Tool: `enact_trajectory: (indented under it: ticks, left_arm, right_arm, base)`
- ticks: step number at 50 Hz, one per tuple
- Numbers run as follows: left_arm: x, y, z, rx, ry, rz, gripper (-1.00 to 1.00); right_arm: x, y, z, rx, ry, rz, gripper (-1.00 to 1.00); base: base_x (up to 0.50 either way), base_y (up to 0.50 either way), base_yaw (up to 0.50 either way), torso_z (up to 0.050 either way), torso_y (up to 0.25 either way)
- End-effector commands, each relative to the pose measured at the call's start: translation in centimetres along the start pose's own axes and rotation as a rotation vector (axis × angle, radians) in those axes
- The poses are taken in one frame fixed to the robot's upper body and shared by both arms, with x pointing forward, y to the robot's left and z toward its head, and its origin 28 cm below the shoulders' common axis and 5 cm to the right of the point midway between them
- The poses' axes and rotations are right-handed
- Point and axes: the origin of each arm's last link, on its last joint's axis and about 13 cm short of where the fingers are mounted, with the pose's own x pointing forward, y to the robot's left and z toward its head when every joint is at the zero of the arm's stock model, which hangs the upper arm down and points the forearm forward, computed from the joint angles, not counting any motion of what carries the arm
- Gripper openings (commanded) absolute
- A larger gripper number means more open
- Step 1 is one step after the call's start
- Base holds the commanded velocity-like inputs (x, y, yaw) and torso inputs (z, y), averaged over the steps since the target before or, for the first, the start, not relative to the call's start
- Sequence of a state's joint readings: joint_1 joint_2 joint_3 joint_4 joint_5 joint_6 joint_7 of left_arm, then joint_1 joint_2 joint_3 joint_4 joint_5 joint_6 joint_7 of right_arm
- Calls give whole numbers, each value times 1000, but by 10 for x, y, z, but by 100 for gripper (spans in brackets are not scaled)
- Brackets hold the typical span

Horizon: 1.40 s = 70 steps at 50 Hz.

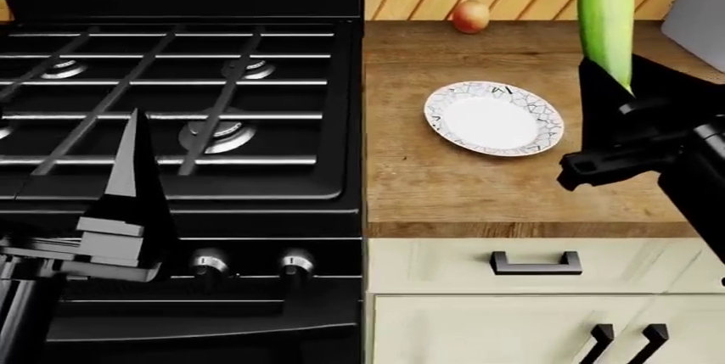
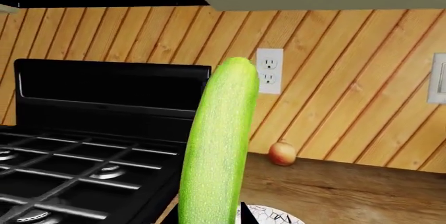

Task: Pick the zucchini from the counter and place it in the microwave.

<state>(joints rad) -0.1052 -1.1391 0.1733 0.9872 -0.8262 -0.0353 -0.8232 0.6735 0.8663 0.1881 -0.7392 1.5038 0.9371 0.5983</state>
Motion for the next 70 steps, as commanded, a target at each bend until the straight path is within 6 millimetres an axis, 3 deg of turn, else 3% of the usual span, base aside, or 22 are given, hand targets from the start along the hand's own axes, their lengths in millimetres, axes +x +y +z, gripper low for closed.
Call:
enact_trajectory:
  ticks: [1,56,70]
  left_arm:
    - [-1,1,-1,3,2,2,100]
    - [0,-1,0,3,-8,-4,100]
    - [1,-1,0,6,-8,-4,100]
  right_arm:
    - [0,1,-1,-19,-20,6,-100]
    - [0,2,1,-33,-44,6,-100]
    - [-1,1,4,-19,-66,1,-100]
  base:
    - [1,500,0,0,0]
    - [0,499,0,0,0]
    - [0,11,0,0,0]
